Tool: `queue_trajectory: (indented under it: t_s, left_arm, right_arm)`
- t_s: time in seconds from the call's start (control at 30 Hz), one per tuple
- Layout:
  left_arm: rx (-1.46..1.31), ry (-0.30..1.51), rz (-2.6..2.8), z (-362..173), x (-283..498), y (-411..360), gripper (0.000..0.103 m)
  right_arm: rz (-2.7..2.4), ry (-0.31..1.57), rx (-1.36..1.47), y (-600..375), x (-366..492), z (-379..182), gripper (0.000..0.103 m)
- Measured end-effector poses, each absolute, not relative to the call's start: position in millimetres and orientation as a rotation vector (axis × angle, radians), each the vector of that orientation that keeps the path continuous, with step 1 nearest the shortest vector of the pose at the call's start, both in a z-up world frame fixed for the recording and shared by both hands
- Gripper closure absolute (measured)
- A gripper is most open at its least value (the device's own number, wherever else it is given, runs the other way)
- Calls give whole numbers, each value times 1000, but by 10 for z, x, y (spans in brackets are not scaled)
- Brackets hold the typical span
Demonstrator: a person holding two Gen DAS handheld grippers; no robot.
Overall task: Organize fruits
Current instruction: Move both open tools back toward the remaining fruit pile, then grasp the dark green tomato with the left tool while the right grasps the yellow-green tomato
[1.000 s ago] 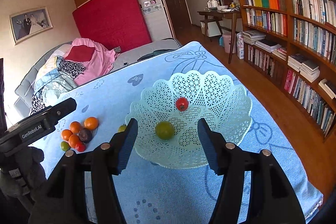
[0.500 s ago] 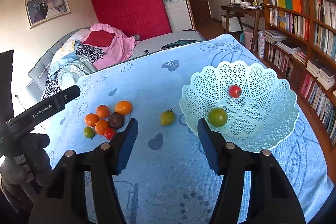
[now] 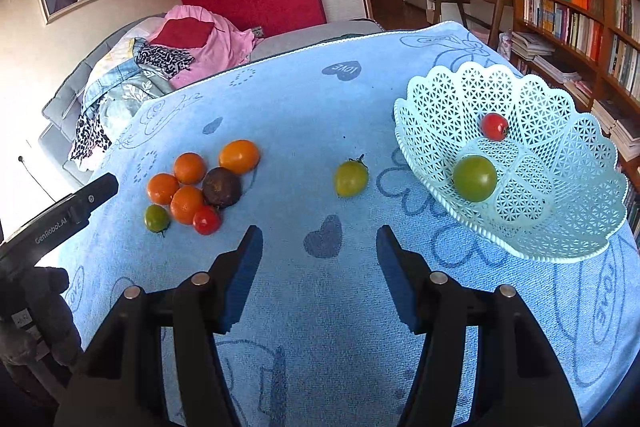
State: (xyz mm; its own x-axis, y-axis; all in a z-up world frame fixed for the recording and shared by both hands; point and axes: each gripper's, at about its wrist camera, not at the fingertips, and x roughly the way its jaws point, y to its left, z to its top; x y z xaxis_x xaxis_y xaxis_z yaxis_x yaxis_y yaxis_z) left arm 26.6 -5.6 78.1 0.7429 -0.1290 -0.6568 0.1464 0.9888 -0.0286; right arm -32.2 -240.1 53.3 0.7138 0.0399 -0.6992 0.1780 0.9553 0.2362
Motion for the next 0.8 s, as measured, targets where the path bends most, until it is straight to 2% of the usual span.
queue_trajectory:
  t_s: [0.27,0.37,0.67,0.73,0.8]
  left_arm:
    - [44,784,-175,427,394,-81,10]
    - [44,803,-196,324,438,-109,15]
    - [6,846,-245,163,576,-114,48]
    - [-1,848,-264,168,574,-113,62]
    - [3,843,-289,178,546,-135,70]
  right_arm:
    - [-107,818,289,-2390,-188,393,42]
    - [-125,829,281,-2388,-135,354,42]
    - [-166,846,254,-2415,92,282,42]
    - [-176,846,252,-2432,144,272,42]
    - [-187,848,252,-2450,191,258,42]
